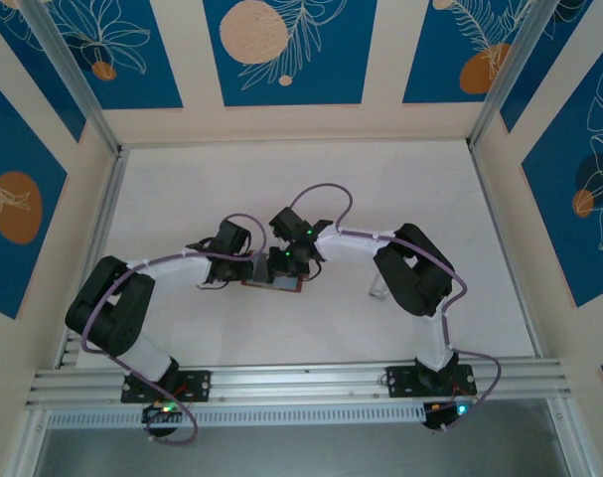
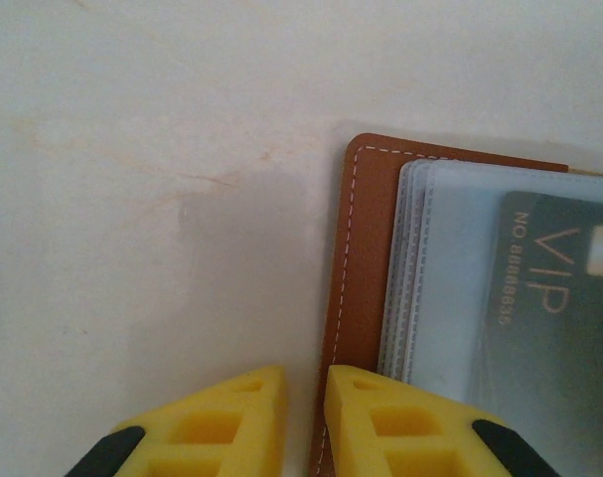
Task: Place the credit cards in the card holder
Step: Insert the credit card into the card slot.
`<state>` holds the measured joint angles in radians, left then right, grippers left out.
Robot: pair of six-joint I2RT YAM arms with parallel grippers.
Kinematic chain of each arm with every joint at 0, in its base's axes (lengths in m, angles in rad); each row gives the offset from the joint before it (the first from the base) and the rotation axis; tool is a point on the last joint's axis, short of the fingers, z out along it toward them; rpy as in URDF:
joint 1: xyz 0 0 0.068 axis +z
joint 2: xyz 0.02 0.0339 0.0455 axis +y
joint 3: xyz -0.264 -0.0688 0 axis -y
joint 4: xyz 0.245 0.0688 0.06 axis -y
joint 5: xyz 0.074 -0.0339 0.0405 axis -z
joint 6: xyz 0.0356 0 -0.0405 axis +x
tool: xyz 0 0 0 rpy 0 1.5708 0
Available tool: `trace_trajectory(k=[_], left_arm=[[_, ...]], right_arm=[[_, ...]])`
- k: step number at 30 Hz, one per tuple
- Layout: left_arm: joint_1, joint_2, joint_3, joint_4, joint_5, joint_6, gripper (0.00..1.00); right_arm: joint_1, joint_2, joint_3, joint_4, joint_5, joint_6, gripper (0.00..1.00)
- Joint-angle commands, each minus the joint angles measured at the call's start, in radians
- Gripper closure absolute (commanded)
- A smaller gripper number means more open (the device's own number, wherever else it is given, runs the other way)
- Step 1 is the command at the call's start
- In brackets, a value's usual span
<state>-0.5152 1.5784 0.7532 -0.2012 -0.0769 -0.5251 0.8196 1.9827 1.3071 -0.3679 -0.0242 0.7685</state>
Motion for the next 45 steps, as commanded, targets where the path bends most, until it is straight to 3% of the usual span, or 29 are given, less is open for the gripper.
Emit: trace_trajectory(k=[1,10,20,28,35,41,45], left_arm=[[0.007,0.023,-0.041,-0.029,0.040,-0.002,0.81],[0.006,0.012,-0.046,-0.026,0.046,-0.009,0.81],[-0.002,0.005,-0.046,-0.023,0.056,-0.018,0.81],[-0.003,-0.062,-0.049,-0.066,0.031,-0.002,0.76],[0.000,-0.094,-0.055,-0.060,0.088,-0.012,0.75],[0.000,-0.119,-0.055,-0.065,0.111,0.000,0.73],[0.000,-0.118,-0.057,-0.060,0.111,-0.002,0.73]], right_arm=[[-0.003,0.002,0.009,0.037,-0.044,0.000,0.80],[0.000,0.055,0.007,0.152,-0.104,0.038,0.80],[0.007,0.008,-0.103,0.334,-0.098,0.091,0.78],[0.020,-0.102,-0.019,0.002,0.098,-0.021,0.76],[0.025,-0.202,0.006,-0.261,0.323,-0.059,0.68],[0.009,-0.157,0.046,-0.404,0.519,-0.041,0.66],[0.006,-0.092,0.078,-0.402,0.513,-0.059,0.66]])
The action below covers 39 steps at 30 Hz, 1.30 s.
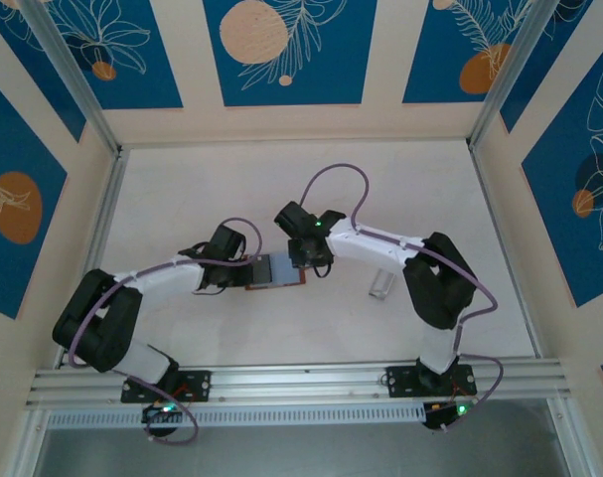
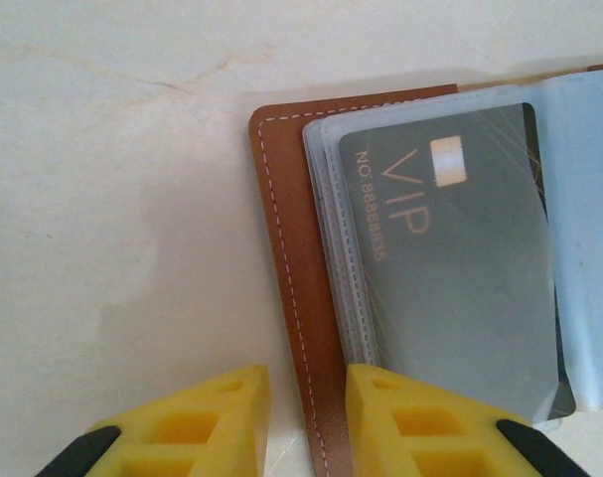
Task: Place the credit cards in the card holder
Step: Insert the credit card into the card slot, then close the card holder at the center of the table.
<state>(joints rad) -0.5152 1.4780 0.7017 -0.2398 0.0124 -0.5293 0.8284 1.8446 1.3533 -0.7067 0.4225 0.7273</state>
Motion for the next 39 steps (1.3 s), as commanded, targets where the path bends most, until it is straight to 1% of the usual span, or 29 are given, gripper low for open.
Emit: trace_trajectory(k=[1,4,6,7,11,12,14,18,21,23,25,28,30,32,36,39], left_arm=[[0.000,-0.015,-0.006,-0.022,0.020,0.002,0.73],[0.000,-0.010,-0.011,-0.017,0.021,0.001,0.73],[0.000,-0.004,-0.012,-0.012,0.021,0.002,0.73],[0.000,0.001,-0.013,-0.009,0.021,0.005,0.73],[-0.012,0.034,0.001,0.017,0.052,0.033,0.73],[-0.022,0.046,0.013,0.011,0.047,0.045,0.73],[-0.045,0.056,0.029,0.007,0.039,0.058,0.74],[-0.086,0.080,0.051,0.038,0.063,0.040,0.75],[-0.123,0.109,0.071,0.067,0.074,0.018,0.76],[-0.140,0.136,0.088,0.089,0.096,0.002,0.75],[-0.142,0.156,0.092,0.112,0.123,-0.025,0.76],[-0.121,0.129,0.056,0.142,0.126,-0.079,0.76],[-0.085,0.082,-0.001,0.184,0.132,-0.124,0.76],[-0.040,0.025,-0.057,0.208,0.166,-0.149,0.74],[0.002,-0.079,-0.128,0.204,0.218,-0.150,0.71],[0.030,-0.160,-0.178,0.192,0.240,-0.171,0.71]], right_arm=[[-0.005,0.064,0.043,-0.069,0.070,-0.015,0.66],[-0.005,0.095,0.057,-0.095,0.107,0.004,0.67],[-0.005,0.094,0.045,-0.068,0.088,-0.005,0.70],[-0.005,0.092,0.040,-0.057,0.078,-0.010,0.73],[-0.004,0.051,0.002,-0.007,0.045,-0.020,0.94],[-0.003,0.030,-0.010,-0.001,0.045,-0.019,0.97],[-0.004,-0.016,-0.031,-0.011,0.056,-0.015,0.99],[-0.009,-0.088,-0.036,-0.077,0.082,-0.004,1.00],[-0.010,-0.130,-0.041,-0.084,0.074,-0.012,1.00],[-0.008,-0.153,-0.048,-0.069,0.046,-0.019,1.00],[-0.009,-0.172,-0.060,-0.032,-0.008,-0.027,1.00],[-0.006,-0.190,-0.075,0.040,-0.124,-0.029,1.00],[0.000,-0.193,-0.079,0.089,-0.195,-0.019,1.00],[0.013,-0.185,-0.074,0.133,-0.248,0.000,1.00],[0.046,-0.153,-0.035,0.175,-0.281,0.020,1.00],[0.055,-0.102,0.017,0.181,-0.307,0.021,1.00]])
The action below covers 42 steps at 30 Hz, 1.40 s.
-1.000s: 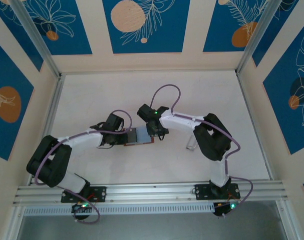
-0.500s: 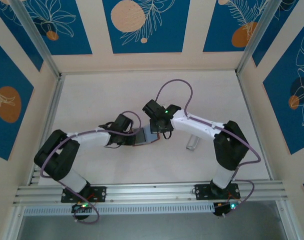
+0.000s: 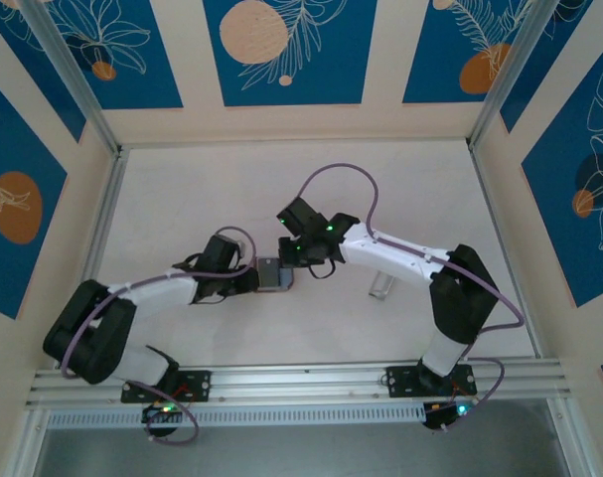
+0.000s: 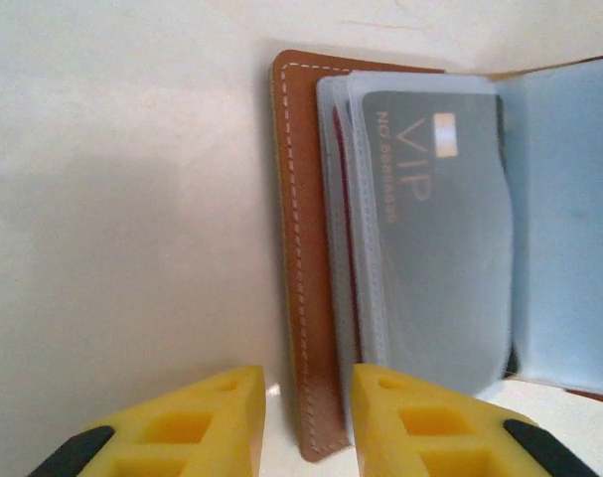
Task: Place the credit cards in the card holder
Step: Close the card holder at the center of the table.
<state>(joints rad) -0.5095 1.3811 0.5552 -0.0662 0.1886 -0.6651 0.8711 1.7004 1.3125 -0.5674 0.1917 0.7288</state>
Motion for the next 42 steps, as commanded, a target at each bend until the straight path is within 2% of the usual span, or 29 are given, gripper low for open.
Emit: trace_trajectory(k=[1,6,11,14,16,22,32,35,42], left_arm=[[0.033,-0.098,-0.045,0.004,0.055,-0.039,0.71],[0.089,-0.214,-0.081,-0.142,0.007,-0.043,0.73],[0.162,-0.296,-0.141,-0.184,0.016,-0.069,0.84],[0.192,-0.294,-0.139,-0.234,-0.027,-0.082,0.95],[0.232,-0.307,-0.164,-0.205,-0.007,-0.101,0.99],[0.306,-0.327,-0.168,-0.208,-0.023,-0.100,1.00],[0.305,-0.115,-0.130,-0.058,0.046,-0.026,1.00],[0.282,-0.090,-0.129,-0.027,0.049,-0.024,1.00],[0.207,-0.017,-0.101,0.015,0.056,-0.025,1.00]], right_arm=[[0.017,0.061,0.076,0.041,-0.085,0.021,1.00],[0.035,0.120,0.140,0.043,-0.088,0.023,1.00],[0.051,0.169,0.200,0.036,-0.110,0.013,1.00],[0.061,0.185,0.222,0.023,-0.096,0.013,1.00],[0.058,0.181,0.218,0.017,-0.089,0.019,1.00],[0.041,0.120,0.140,0.024,-0.063,0.029,1.00],[0.034,0.074,0.103,0.017,-0.044,0.024,1.00],[0.020,0.050,0.095,0.003,-0.027,0.023,1.00],[0.015,0.065,0.116,0.037,-0.086,0.007,1.00]])
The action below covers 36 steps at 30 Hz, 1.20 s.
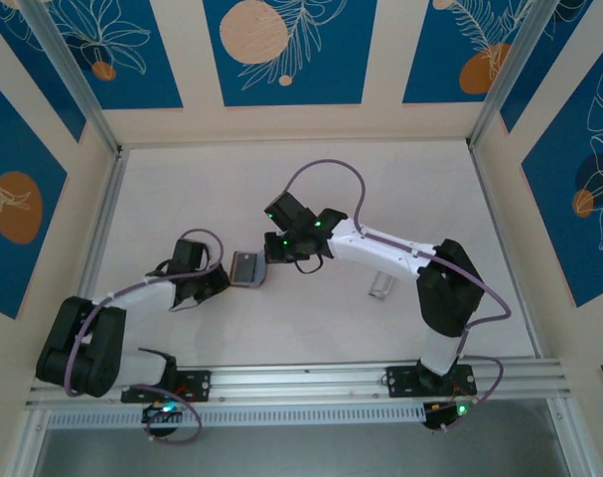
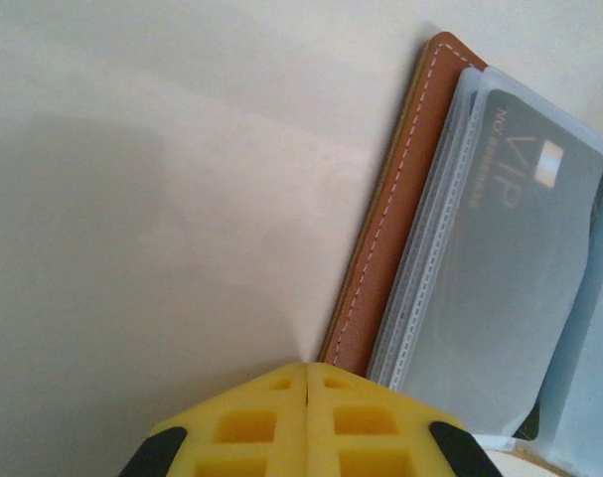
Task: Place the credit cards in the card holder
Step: Close the card holder at the center of the table.
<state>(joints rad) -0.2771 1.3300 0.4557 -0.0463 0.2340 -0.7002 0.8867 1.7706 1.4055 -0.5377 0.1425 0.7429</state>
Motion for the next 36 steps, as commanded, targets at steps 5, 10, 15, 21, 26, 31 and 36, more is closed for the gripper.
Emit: trace_trajectory(k=[5,10,15,21,26,31,36], left_arm=[[-0.045,0.044,-0.018,0.034,0.007,-0.021,1.00],[-0.063,0.079,-0.009,0.066,0.004,-0.041,1.00],[-0.066,0.076,-0.018,0.071,-0.006,-0.047,1.00],[-0.066,0.041,-0.019,0.048,-0.020,-0.058,0.97],[-0.067,-0.085,-0.017,-0.068,-0.054,-0.058,0.90],[-0.073,-0.259,-0.026,-0.188,-0.109,-0.062,0.88],[-0.087,-0.248,-0.005,-0.148,-0.055,-0.034,0.87]], right_arm=[[-0.003,0.102,0.101,0.115,-0.188,0.028,1.00],[-0.019,0.222,0.137,0.287,-0.325,0.122,1.00],[-0.026,0.305,0.119,0.433,-0.368,0.197,1.00],[-0.022,0.385,0.103,0.506,-0.351,0.219,1.00],[-0.022,0.424,0.105,0.516,-0.329,0.218,1.00],[-0.036,0.464,0.101,0.526,-0.341,0.219,0.97],[-0.045,0.458,0.101,0.528,-0.394,0.196,0.81]])
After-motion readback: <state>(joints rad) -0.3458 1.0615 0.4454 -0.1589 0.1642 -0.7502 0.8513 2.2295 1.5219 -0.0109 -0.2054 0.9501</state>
